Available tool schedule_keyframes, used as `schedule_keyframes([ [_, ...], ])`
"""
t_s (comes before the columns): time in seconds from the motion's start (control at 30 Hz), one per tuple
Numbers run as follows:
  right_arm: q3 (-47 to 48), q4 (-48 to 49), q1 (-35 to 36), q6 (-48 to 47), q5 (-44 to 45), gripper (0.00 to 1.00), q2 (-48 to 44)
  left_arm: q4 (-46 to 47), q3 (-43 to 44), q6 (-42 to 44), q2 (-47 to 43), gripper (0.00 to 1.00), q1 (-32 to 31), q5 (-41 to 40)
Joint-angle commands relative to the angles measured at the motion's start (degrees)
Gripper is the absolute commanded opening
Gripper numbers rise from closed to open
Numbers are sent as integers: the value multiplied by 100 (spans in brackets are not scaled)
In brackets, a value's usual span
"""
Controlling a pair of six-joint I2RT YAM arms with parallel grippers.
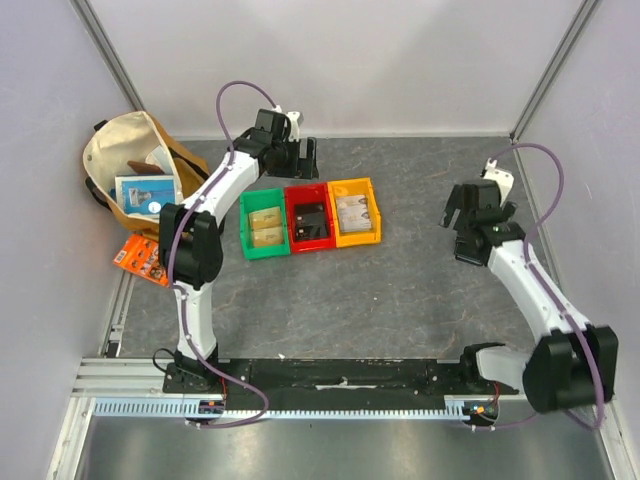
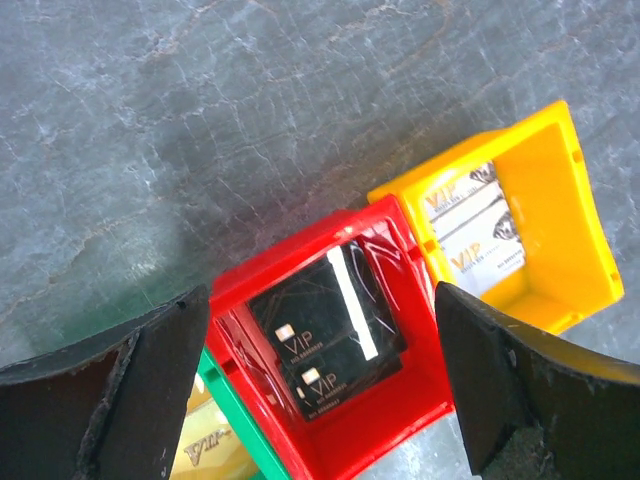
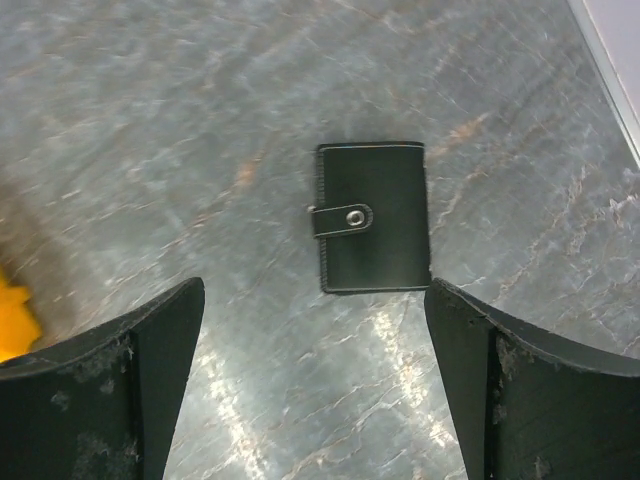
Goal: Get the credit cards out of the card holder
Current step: Move the storage box to the center of the board, then move the card holder to the center of the board.
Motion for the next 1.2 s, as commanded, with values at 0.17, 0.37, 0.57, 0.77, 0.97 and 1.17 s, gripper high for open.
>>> schedule_keyframes([
  [0.17,608,-217,-1757,566,-1034,98,1977,261,-1260,-649,-2608,99,-66,512],
  [0.37,713,56,-2153,207,-1525,98,2751,1351,-3624,-940,-4850,99,-66,521],
  [0.57,688,240,-2005,-198,-2528,83,3121,1669,-5181,-712,-6179,99,-66,241],
  [0.77,486,215,-1224,-383,-2993,62,3218,1792,-5903,-449,-6734,99,-66,37],
  [0.97,117,-101,226,-445,-3116,58,3008,1915,-6044,-439,-6796,99,-84,512],
  [1.17,-604,-15,1702,283,-3467,49,2192,1933,-6106,-641,-6708,99,-364,784],
])
